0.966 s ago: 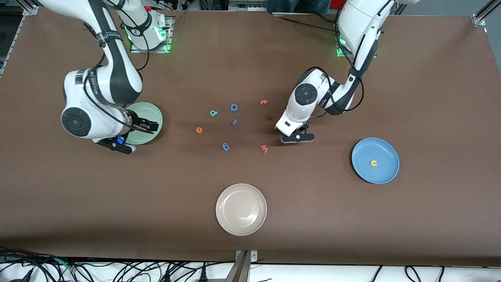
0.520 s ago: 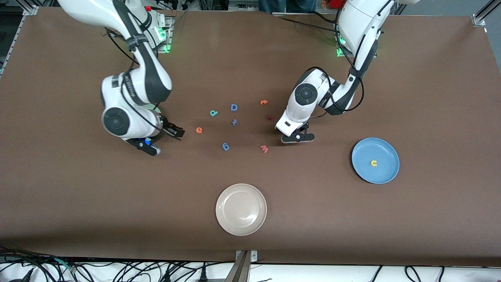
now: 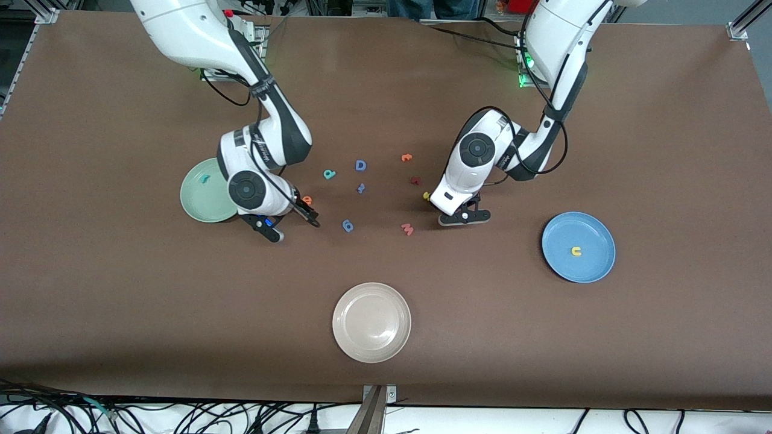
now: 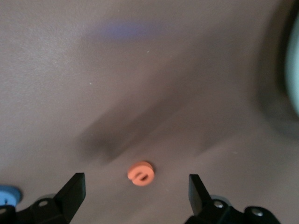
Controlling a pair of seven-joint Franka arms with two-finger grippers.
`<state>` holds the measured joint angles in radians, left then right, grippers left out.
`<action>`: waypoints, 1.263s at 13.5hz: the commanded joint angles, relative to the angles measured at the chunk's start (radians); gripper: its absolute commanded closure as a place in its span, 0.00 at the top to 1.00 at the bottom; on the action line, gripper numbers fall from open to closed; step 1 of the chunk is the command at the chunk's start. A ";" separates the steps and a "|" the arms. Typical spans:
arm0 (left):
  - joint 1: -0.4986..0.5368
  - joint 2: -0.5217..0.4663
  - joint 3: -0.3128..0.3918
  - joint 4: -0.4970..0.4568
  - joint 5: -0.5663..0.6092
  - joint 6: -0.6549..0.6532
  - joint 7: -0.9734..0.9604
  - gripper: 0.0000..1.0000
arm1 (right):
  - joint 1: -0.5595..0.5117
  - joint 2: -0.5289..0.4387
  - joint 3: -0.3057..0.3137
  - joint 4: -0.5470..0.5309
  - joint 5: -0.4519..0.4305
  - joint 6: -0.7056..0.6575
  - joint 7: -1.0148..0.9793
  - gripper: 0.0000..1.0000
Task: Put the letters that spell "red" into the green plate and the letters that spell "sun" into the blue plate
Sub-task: 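Place the green c on the blue plate while the right gripper reaches orange e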
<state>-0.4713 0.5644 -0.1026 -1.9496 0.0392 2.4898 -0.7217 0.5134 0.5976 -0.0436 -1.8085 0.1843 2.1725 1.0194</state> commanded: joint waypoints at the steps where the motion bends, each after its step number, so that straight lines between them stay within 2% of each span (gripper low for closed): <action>1: 0.101 -0.008 -0.006 0.081 0.038 -0.124 0.095 0.05 | 0.007 0.007 -0.004 -0.031 0.015 0.056 0.019 0.98; 5: 0.274 -0.004 -0.006 0.150 0.038 -0.241 0.357 0.05 | 0.011 0.007 0.008 -0.077 0.017 0.093 0.053 0.94; 8: 0.402 -0.004 -0.006 0.187 0.038 -0.290 0.566 0.05 | 0.013 0.002 0.010 -0.083 0.017 0.092 0.064 0.85; 12: 0.482 0.014 -0.003 0.195 0.054 -0.307 0.645 0.06 | 0.013 -0.016 0.011 -0.097 0.018 0.084 0.068 0.83; 13: 0.499 0.028 -0.003 0.198 0.088 -0.307 0.660 0.15 | 0.011 -0.016 0.011 -0.100 0.018 0.083 0.068 0.82; 14: 0.507 0.034 -0.003 0.204 0.106 -0.307 0.663 0.66 | 0.013 -0.022 0.011 -0.103 0.018 0.083 0.068 0.81; 15: 0.504 0.031 -0.005 0.216 0.110 -0.307 0.651 1.00 | 0.011 -0.025 0.011 -0.110 0.020 0.084 0.068 0.81; 17: 0.502 0.019 -0.012 0.219 0.091 -0.310 0.615 1.00 | 0.011 -0.028 0.011 -0.118 0.024 0.084 0.067 0.77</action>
<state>0.0245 0.5850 -0.0955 -1.7578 0.1164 2.1994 -0.0846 0.5229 0.6022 -0.0358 -1.8769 0.1903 2.2504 1.0790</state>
